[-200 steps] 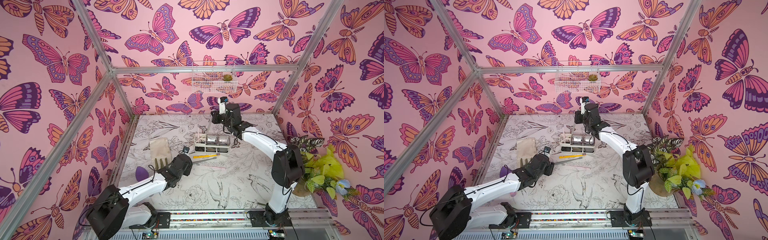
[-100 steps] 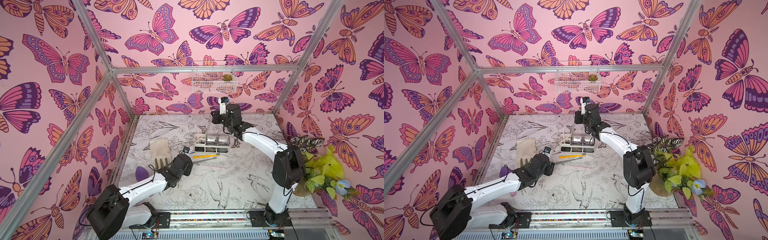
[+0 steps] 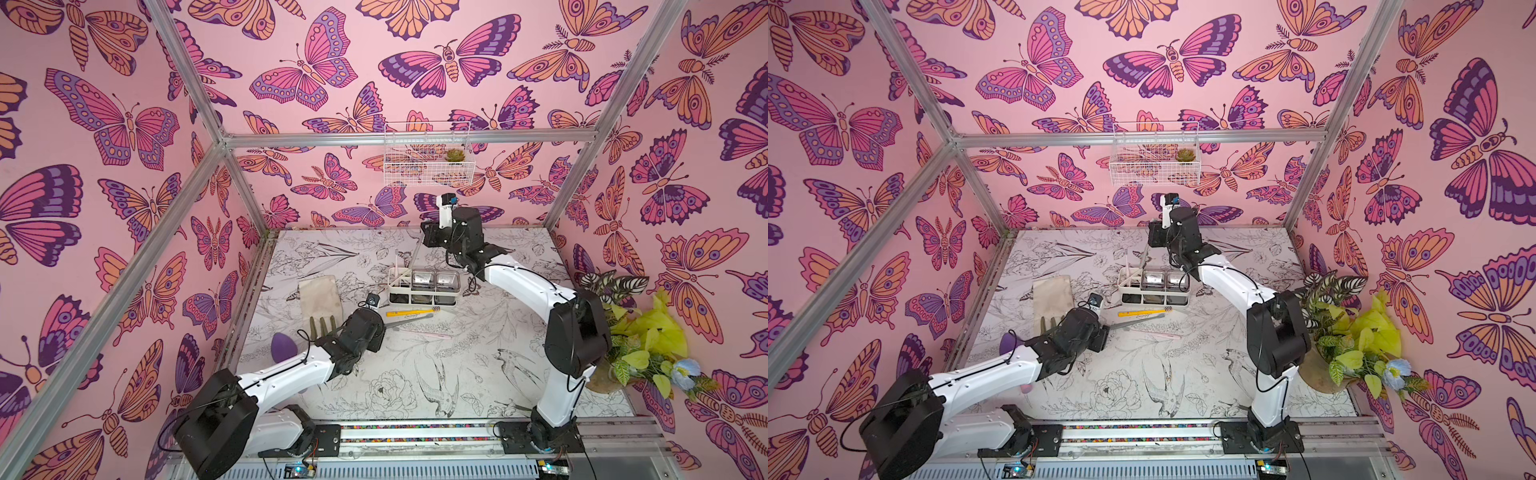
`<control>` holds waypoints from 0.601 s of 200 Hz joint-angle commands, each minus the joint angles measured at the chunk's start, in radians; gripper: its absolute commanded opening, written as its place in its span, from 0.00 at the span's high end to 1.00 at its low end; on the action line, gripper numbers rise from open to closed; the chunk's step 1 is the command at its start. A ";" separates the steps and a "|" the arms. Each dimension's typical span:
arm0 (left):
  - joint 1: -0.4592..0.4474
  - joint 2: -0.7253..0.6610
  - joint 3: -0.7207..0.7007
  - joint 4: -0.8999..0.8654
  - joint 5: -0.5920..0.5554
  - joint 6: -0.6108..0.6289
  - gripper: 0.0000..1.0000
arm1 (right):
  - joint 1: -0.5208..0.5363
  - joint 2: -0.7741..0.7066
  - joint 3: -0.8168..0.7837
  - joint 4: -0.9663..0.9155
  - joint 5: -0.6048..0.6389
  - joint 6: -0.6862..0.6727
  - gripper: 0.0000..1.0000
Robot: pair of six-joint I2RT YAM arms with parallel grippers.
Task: Place the toothbrush into the toothbrush holder
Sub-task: Place the toothbrush in the toothbrush holder.
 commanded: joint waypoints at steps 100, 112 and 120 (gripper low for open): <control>0.011 0.000 0.007 0.005 0.009 -0.004 0.35 | 0.013 0.086 0.070 0.015 -0.063 0.065 1.00; 0.011 -0.001 0.007 0.005 0.008 -0.004 0.35 | 0.017 0.094 0.071 0.013 -0.066 0.065 1.00; 0.012 -0.001 0.006 0.005 0.008 -0.002 0.35 | 0.020 0.099 0.072 0.009 -0.066 0.064 1.00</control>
